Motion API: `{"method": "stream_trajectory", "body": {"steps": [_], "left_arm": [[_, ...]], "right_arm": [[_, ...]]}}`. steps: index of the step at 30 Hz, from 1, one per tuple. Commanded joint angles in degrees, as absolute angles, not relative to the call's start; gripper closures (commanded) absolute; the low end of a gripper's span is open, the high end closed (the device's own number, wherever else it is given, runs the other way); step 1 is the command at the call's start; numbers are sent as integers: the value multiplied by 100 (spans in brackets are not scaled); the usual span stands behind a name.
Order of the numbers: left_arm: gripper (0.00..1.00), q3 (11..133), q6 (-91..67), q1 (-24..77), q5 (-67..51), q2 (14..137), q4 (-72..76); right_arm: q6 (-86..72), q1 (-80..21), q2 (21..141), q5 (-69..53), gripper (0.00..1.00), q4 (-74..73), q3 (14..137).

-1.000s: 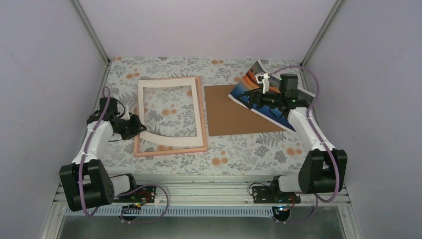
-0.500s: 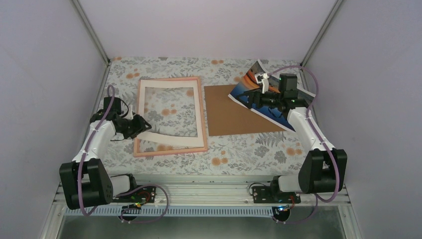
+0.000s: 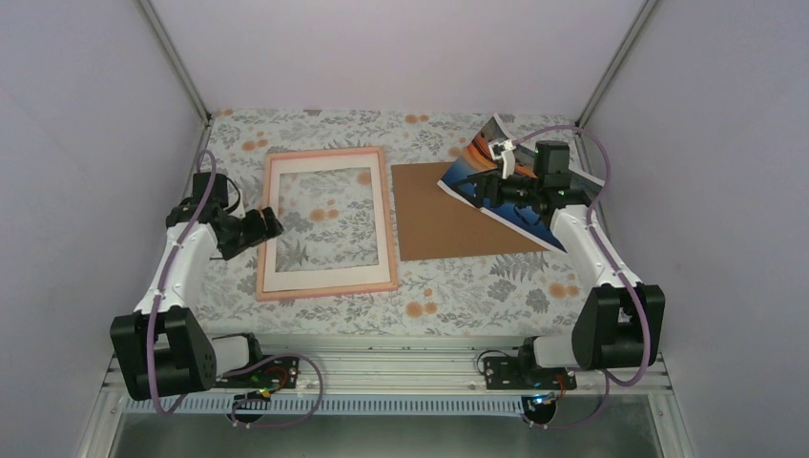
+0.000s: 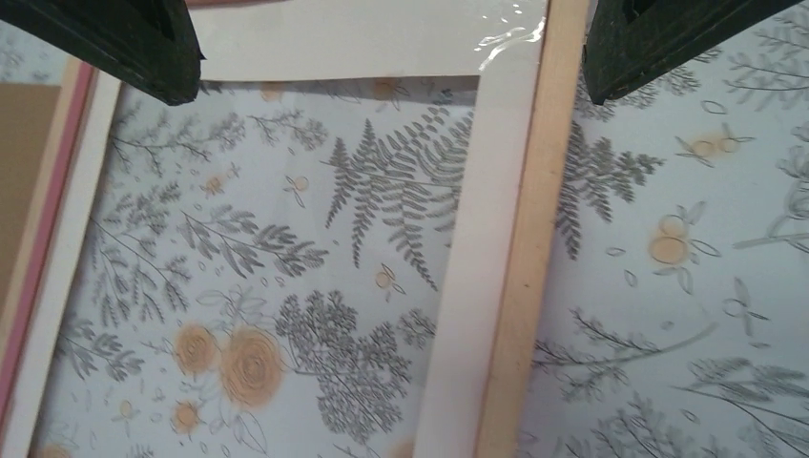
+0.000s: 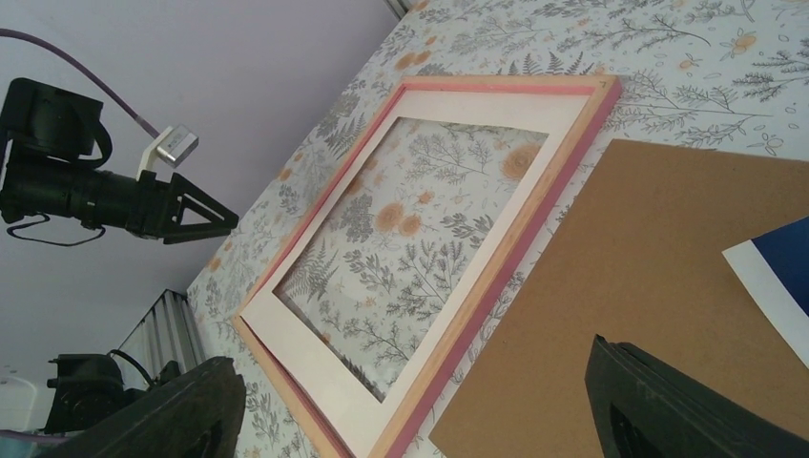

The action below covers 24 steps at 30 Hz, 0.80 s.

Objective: Put the photo into the frame

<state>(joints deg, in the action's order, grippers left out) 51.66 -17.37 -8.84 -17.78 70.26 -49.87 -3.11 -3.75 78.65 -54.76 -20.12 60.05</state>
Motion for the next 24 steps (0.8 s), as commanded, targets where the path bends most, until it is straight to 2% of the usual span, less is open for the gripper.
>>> {"method": "stream_trajectory", "body": {"steps": [1, 11, 18, 24], "left_arm": [[0, 5418, -1805, -826, -1164, 7021, -5096], [0, 5697, -725, -822, -1021, 7643, -4627], [25, 5875, -479, -860, -1078, 8299, -4309], [36, 5924, -326, -958, -998, 8859, -4054]], "right_arm": [[-343, -442, 7952, -5428, 12, -1872, 6010], [-102, -477, 8229, -5301, 12, -2063, 6031], [15, -509, 8353, -5267, 13, -2100, 5971], [1, -549, 8464, -5302, 13, -2045, 5924]]}}
